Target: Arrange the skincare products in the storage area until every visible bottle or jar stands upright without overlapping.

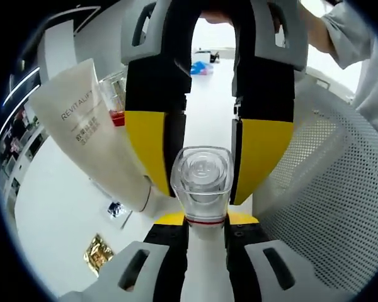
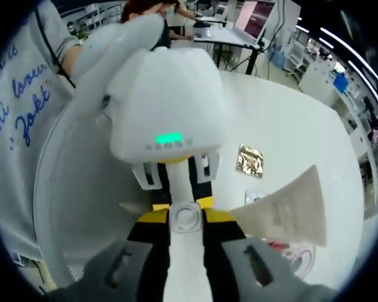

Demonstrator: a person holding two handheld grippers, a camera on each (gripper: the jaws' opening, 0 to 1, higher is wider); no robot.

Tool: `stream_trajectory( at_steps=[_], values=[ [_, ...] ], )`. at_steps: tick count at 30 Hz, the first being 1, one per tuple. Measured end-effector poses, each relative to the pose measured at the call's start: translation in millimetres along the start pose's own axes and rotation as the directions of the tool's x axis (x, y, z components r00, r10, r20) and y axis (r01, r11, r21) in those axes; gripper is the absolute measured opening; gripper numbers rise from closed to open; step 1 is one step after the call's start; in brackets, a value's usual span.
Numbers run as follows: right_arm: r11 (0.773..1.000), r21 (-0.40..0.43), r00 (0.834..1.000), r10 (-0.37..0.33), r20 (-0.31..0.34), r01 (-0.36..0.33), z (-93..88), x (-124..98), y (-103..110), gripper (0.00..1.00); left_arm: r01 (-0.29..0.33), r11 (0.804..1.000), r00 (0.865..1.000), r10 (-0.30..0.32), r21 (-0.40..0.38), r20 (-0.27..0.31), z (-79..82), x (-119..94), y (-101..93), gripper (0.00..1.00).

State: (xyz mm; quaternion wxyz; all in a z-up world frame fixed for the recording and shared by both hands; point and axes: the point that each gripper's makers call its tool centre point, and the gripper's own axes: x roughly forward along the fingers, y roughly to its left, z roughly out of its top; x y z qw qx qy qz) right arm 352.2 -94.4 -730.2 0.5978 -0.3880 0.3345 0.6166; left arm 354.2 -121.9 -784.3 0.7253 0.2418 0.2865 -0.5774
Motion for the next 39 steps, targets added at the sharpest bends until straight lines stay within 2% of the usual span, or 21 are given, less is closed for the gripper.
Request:
stream_trajectory(
  at_steps=[16, 21, 39],
  values=[
    [1.0, -0.001, 1.0, -0.001, -0.016, 0.001, -0.2, 4, -3, 0.2, -0.024, 1.0, 1.0, 0.024, -0.004, 0.01, 0.4, -4, 5.4, 0.18],
    [1.0, 0.001, 1.0, 0.001, -0.027, -0.001, -2.6, 3, -2, 0.24, -0.033, 0.999, 0.999, 0.033, -0.003, 0.006, -1.0, -4, 7.3, 0.18],
    [0.998, 0.028, 0.998, -0.057, 0.003, 0.057, -7.4, -18, -9, 0.25, -0.092, 0.996, 0.996, 0.092, -0.01, -0.011, -2.5, -15, 13.2, 0.22]
  ],
)
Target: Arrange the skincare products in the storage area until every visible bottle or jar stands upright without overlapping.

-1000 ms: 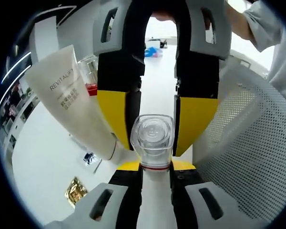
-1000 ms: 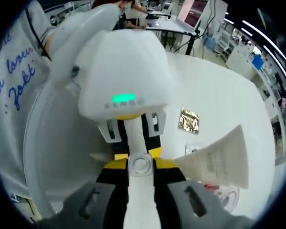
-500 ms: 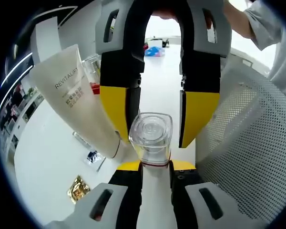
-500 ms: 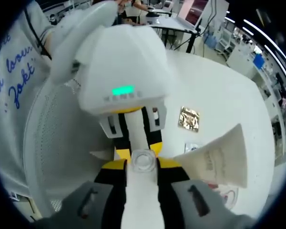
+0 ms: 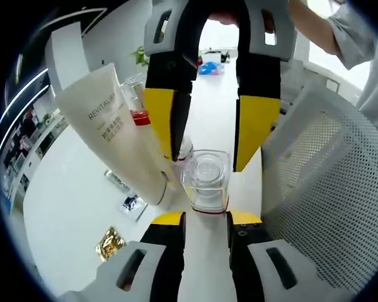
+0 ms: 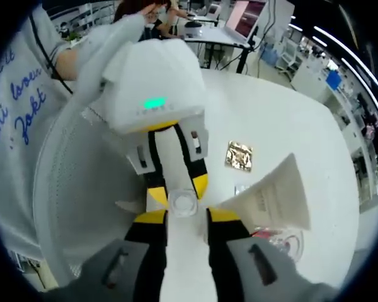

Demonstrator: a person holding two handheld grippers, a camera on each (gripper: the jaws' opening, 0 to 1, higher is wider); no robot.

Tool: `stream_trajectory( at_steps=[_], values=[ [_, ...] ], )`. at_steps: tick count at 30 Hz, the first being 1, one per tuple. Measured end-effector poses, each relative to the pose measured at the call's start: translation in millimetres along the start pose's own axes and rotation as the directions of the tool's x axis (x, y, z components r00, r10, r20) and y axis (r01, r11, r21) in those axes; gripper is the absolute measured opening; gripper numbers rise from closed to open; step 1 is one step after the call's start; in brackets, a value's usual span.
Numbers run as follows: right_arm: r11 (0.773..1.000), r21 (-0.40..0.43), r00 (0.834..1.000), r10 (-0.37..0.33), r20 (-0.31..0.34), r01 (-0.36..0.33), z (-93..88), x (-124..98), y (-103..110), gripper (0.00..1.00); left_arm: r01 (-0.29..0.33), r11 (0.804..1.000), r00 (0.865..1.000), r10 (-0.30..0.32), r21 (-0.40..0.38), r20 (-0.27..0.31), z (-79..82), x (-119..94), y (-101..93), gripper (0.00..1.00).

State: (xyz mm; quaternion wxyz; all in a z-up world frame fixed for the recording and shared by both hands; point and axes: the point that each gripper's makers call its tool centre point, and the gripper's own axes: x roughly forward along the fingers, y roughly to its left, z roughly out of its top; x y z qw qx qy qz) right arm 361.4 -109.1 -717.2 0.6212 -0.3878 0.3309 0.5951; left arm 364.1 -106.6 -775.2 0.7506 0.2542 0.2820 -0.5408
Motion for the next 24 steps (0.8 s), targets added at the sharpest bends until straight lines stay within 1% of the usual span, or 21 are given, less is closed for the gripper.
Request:
stream_trajectory(
  at_steps=[5, 7, 10, 13, 18, 21, 24],
  values=[
    [1.0, 0.012, 1.0, -0.003, 0.006, 0.003, -3.5, -6, 1, 0.23, -0.019, 1.0, 1.0, 0.019, -0.025, -0.021, -4.7, -2, 1.2, 0.22],
    [1.0, 0.012, 1.0, -0.014, 0.015, 0.014, -3.3, -9, 1, 0.23, -0.024, 0.999, 0.999, 0.023, -0.039, -0.029, -5.9, -4, 1.0, 0.22],
    [1.0, 0.014, 0.999, -0.019, 0.028, 0.019, -3.2, -14, 2, 0.23, -0.026, 0.998, 0.999, 0.024, -0.06, -0.039, -7.1, -5, 0.1, 0.22],
    [1.0, 0.017, 1.0, -0.013, 0.027, 0.013, -6.0, -16, 5, 0.22, -0.03, 0.997, 0.999, 0.027, -0.075, -0.048, -7.8, -5, -0.8, 0.22],
    [0.999, 0.038, 0.999, -0.003, 0.033, 0.002, -15.2, -15, 10, 0.21, -0.036, 0.991, 0.998, 0.028, -0.13, -0.06, -9.8, -3, -2.7, 0.23],
    [0.998, 0.058, 0.999, -0.003, 0.036, 0.0, -21.8, -15, 11, 0.21, -0.024, 0.99, 0.998, 0.016, -0.139, -0.057, -9.5, -2, -6.0, 0.23],
    [0.997, 0.078, 0.999, 0.0, 0.041, -0.003, -27.4, -14, 12, 0.21, -0.025, 0.986, 0.998, 0.015, -0.168, -0.061, -9.9, 0, -7.3, 0.25]
  ],
)
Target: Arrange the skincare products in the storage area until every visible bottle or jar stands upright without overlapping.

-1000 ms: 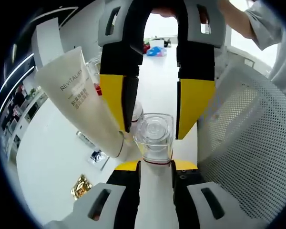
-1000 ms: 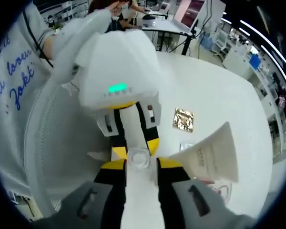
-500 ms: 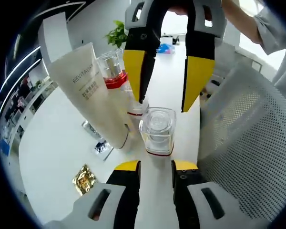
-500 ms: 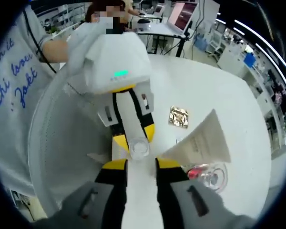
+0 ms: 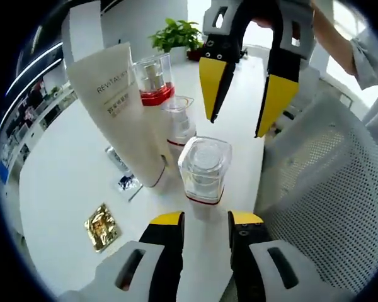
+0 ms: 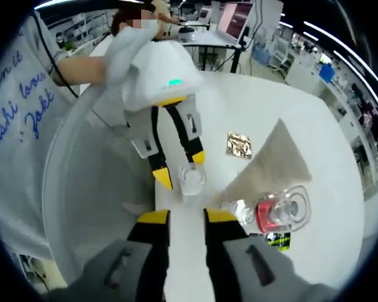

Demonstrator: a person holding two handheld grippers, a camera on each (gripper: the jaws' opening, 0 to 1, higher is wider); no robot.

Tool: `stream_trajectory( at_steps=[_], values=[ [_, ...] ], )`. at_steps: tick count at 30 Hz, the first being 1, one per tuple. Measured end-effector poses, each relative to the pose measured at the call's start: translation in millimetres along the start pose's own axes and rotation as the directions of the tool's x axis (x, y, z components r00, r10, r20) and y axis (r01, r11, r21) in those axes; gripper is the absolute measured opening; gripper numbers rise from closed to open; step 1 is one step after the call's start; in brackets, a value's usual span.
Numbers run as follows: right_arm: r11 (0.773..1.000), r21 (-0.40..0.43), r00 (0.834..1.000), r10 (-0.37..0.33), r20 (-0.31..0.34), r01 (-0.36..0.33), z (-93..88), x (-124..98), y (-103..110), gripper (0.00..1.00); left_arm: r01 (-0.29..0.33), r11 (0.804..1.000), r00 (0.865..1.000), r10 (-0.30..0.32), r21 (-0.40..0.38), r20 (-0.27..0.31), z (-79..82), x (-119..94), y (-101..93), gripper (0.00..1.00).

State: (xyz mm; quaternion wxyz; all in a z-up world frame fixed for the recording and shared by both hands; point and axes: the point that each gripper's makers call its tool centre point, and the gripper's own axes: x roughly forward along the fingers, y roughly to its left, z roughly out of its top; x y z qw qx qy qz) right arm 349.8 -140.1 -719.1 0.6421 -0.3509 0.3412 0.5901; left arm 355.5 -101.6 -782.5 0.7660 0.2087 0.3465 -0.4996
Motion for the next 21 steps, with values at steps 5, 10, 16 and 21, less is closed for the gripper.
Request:
stream_trajectory(
  at_steps=[5, 10, 16, 21],
  values=[
    [0.999, 0.038, 1.0, -0.003, 0.002, 0.002, -10.4, 3, 0, 0.21, -0.016, 0.997, 1.0, 0.016, -0.076, -0.002, 1.0, 2, 2.8, 0.22],
    [0.996, 0.09, 1.0, 0.0, 0.016, -0.002, -18.6, 6, 0, 0.2, -0.033, 0.991, 0.999, 0.031, -0.131, -0.016, -1.9, 2, 5.1, 0.15],
    [0.989, 0.146, 1.0, -0.017, 0.022, 0.014, -30.0, 11, -3, 0.19, -0.03, 0.984, 0.999, 0.025, -0.175, -0.028, -3.0, 4, 1.1, 0.12],
    [0.984, 0.178, 0.999, -0.027, 0.027, 0.022, -34.7, 13, -5, 0.19, -0.028, 0.981, 0.999, 0.02, -0.191, -0.048, -5.0, 8, -0.1, 0.11]
  ],
)
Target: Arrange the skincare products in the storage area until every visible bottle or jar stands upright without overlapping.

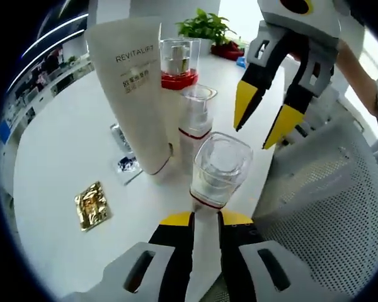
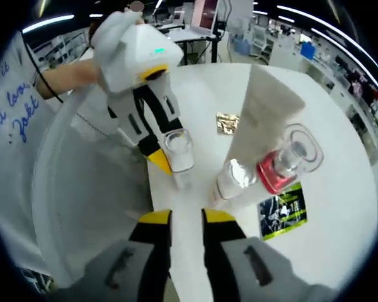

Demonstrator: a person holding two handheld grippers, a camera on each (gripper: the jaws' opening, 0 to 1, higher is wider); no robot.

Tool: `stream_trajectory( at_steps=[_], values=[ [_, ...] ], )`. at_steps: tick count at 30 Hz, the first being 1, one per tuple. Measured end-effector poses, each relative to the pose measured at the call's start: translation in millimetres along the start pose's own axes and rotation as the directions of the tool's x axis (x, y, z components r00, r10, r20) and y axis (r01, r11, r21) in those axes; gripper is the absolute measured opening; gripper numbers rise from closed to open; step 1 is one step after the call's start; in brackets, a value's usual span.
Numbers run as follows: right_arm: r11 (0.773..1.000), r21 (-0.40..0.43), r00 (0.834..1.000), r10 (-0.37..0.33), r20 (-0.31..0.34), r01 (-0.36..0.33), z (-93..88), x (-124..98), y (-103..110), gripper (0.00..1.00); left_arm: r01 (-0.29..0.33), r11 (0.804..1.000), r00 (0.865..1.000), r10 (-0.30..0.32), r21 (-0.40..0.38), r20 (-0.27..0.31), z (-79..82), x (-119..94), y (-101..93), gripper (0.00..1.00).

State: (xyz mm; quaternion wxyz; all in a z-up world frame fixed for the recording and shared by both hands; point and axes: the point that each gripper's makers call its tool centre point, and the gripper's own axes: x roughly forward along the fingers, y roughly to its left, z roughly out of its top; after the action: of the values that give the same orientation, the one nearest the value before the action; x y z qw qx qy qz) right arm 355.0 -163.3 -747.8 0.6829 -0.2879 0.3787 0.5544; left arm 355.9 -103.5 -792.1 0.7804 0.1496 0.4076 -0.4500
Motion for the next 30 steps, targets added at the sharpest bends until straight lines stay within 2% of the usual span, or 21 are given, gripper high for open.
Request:
stream_trajectory(
  at_steps=[9, 22, 25, 30],
  values=[
    [0.998, 0.055, 1.0, -0.019, 0.017, 0.019, -5.8, 2, -5, 0.18, -0.027, 0.999, 1.0, 0.027, -0.026, 0.015, 5.4, 3, 7.9, 0.06],
    [0.991, 0.114, 0.996, -0.074, 0.042, 0.069, -4.7, 7, -17, 0.17, -0.059, 0.996, 0.998, 0.061, -0.07, 0.029, 10.9, 9, 15.9, 0.09],
    [0.986, 0.154, 0.995, -0.079, 0.068, 0.068, -2.8, 9, -18, 0.16, -0.065, 0.995, 0.997, 0.068, -0.079, 0.039, 13.5, 8, 18.1, 0.09],
    [0.979, 0.187, 0.993, -0.093, 0.069, 0.078, -6.6, 14, -20, 0.16, -0.07, 0.994, 0.996, 0.074, -0.081, 0.046, 16.5, 10, 20.0, 0.09]
  ],
)
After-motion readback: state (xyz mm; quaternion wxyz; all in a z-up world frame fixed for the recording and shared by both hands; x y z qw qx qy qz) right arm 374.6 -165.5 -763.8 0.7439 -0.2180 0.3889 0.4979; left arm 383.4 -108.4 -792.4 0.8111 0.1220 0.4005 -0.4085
